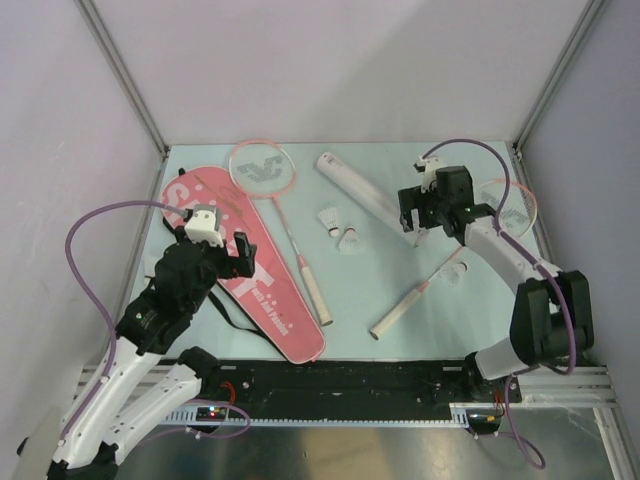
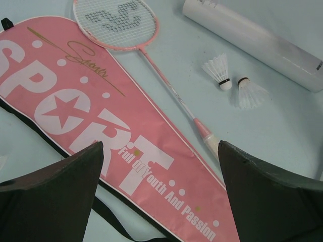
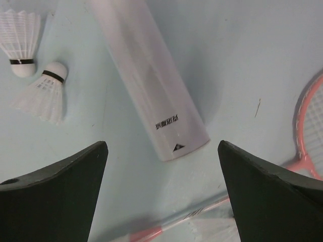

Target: Pack up the badminton gear

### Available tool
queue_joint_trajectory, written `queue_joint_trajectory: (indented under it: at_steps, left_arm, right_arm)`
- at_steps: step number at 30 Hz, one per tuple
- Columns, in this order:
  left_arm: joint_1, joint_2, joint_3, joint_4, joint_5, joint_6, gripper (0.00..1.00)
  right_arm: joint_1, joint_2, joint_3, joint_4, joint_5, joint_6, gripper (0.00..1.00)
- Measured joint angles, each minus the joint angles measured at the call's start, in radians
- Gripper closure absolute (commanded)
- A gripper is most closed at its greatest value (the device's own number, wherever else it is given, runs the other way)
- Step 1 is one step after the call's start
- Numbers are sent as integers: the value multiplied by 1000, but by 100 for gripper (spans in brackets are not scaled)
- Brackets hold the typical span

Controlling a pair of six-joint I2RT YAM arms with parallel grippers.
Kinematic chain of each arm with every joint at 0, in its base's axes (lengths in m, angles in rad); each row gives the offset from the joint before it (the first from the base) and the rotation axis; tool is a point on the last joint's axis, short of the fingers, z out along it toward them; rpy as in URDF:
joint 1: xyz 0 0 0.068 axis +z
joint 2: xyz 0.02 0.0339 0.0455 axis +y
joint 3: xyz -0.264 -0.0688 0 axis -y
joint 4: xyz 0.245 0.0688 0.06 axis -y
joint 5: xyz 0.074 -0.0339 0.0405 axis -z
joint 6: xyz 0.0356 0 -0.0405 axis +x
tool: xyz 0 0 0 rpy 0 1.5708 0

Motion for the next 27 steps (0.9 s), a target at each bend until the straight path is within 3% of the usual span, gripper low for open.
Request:
queue_joint_trajectory:
  at_steps: [16,22,27]
  left_arm:
    - [0,-7,-10,7,27,10,2]
    - [0,-26,-41,44,31,32,2]
    - [0,-79,-113,100,88,90,1]
  right_arm:
    - [-36,392,220,-66,-177,-191,8]
    - [-36,463,248,-98,-175,-213,18]
    - [-36,467,254,-119,-173,-233,39]
